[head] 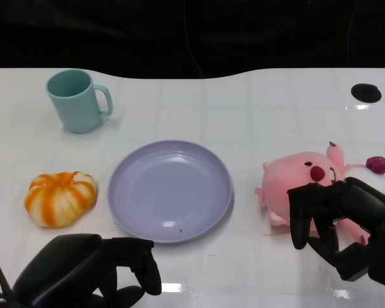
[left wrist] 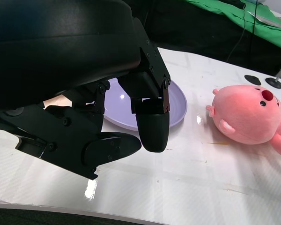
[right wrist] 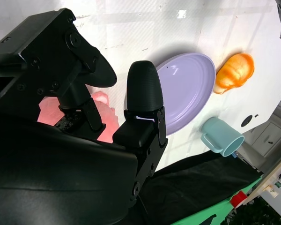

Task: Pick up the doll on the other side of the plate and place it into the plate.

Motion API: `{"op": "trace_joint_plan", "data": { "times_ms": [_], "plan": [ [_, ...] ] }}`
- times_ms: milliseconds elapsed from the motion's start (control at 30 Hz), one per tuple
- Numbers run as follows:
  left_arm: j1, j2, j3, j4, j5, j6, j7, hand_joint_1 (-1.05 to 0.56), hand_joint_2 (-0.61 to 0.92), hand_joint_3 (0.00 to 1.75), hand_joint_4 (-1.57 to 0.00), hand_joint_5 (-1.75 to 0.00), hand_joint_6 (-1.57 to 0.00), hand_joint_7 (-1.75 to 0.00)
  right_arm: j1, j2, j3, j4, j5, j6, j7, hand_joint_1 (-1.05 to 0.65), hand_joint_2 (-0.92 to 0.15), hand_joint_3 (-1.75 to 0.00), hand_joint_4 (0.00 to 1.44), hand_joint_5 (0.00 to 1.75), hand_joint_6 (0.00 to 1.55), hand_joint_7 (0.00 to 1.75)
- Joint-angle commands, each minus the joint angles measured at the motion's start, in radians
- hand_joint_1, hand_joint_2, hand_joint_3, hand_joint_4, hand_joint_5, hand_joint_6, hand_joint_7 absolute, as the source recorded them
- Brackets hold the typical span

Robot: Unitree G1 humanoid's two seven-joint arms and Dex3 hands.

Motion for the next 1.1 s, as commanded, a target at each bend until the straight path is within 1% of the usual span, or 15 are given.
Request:
{"op": "trace_joint_plan", "data": {
  "times_ms": [33, 600, 800, 867, 900, 933, 967, 1000, 1033, 1067, 1100],
  "plan": [
    [0.001, 0.009, 0.006, 0.003, -0.009, 0.009, -0.005, -0.21, 0.73, 0.67, -0.68, -1.48, -0.74, -1.12, -0.013, -0.005, -0.003, 0.003, 0.017, 0.002, 0.004, -0.01, -0.34, -1.4, 0.91, 1.75, 0.76, 1.56],
    [-0.001, 0.012, 0.006, 0.007, -0.015, 0.006, -0.001, -0.21, 0.74, 0.66, -0.7, -1.48, -0.74, -1.12, -0.016, -0.006, 0.0, 0.009, 0.012, -0.003, -0.001, -0.01, -0.33, -1.4, 0.91, 1.75, 0.76, 1.55],
    [-0.001, 0.015, 0.007, 0.011, -0.012, 0.0, 0.002, -0.2, 0.74, 0.66, -0.7, -1.47, -0.74, -1.12, -0.017, 0.0, -0.004, 0.014, 0.02, -0.002, -0.003, -0.02, -0.32, -1.41, 0.9, 1.75, 0.78, 1.5],
    [-0.002, 0.015, 0.007, 0.01, -0.012, 0.004, -0.001, -0.21, 0.74, 0.66, -0.69, -1.47, -0.74, -1.12, -0.018, 0.005, -0.008, 0.016, 0.029, -0.001, -0.005, -0.02, -0.32, -1.42, 0.87, 1.75, 0.79, 1.45],
    [-0.002, 0.015, 0.007, 0.01, -0.012, 0.005, -0.001, -0.21, 0.74, 0.66, -0.69, -1.47, -0.74, -1.12, -0.018, 0.008, -0.01, 0.016, 0.033, 0.0, -0.006, 0.0, -0.33, -1.41, 0.86, 1.68, 0.8, 1.37],
    [-0.002, 0.016, 0.007, 0.01, -0.012, 0.004, -0.001, -0.2, 0.74, 0.66, -0.69, -1.47, -0.74, -1.12, -0.018, 0.012, -0.014, 0.017, 0.039, 0.0, -0.008, 0.01, -0.33, -1.41, 0.85, 1.66, 0.8, 1.34],
    [-0.002, 0.016, 0.007, 0.01, -0.013, 0.004, -0.001, -0.2, 0.74, 0.66, -0.69, -1.47, -0.74, -1.12, -0.02, 0.015, -0.017, 0.016, 0.043, 0.0, -0.011, 0.01, -0.34, -1.38, 0.82, 1.59, 0.79, 1.27],
    [-0.002, 0.015, 0.007, 0.011, -0.013, 0.004, -0.001, -0.2, 0.74, 0.66, -0.69, -1.47, -0.74, -1.12, -0.021, 0.017, -0.02, 0.015, 0.044, -0.001, -0.014, 0.01, -0.35, -1.33, 0.79, 1.48, 0.78, 1.16],
    [-0.002, 0.015, 0.007, 0.013, -0.014, 0.003, 0.0, -0.2, 0.74, 0.66, -0.69, -1.47, -0.74, -1.12, -0.024, 0.022, -0.024, 0.015, 0.046, -0.008, -0.022, 0.01, -0.36, -1.29, 0.78, 1.43, 0.78, 1.1],
    [-0.003, 0.015, 0.008, 0.015, -0.015, 0.003, 0.0, -0.2, 0.74, 0.66, -0.69, -1.47, -0.74, -1.12, -0.027, 0.024, -0.028, 0.015, 0.047, -0.014, -0.028, -0.01, -0.38, -1.21, 0.75, 1.33, 0.75, 1.0],
    [-0.004, 0.015, 0.008, 0.016, -0.016, 0.003, -0.001, -0.21, 0.74, 0.66, -0.69, -1.47, -0.74, -1.12, -0.029, 0.026, -0.031, 0.015, 0.048, -0.019, -0.033, -0.04, -0.42, -1.07, 0.72, 1.2, 0.73, 0.87]
  ]
}}
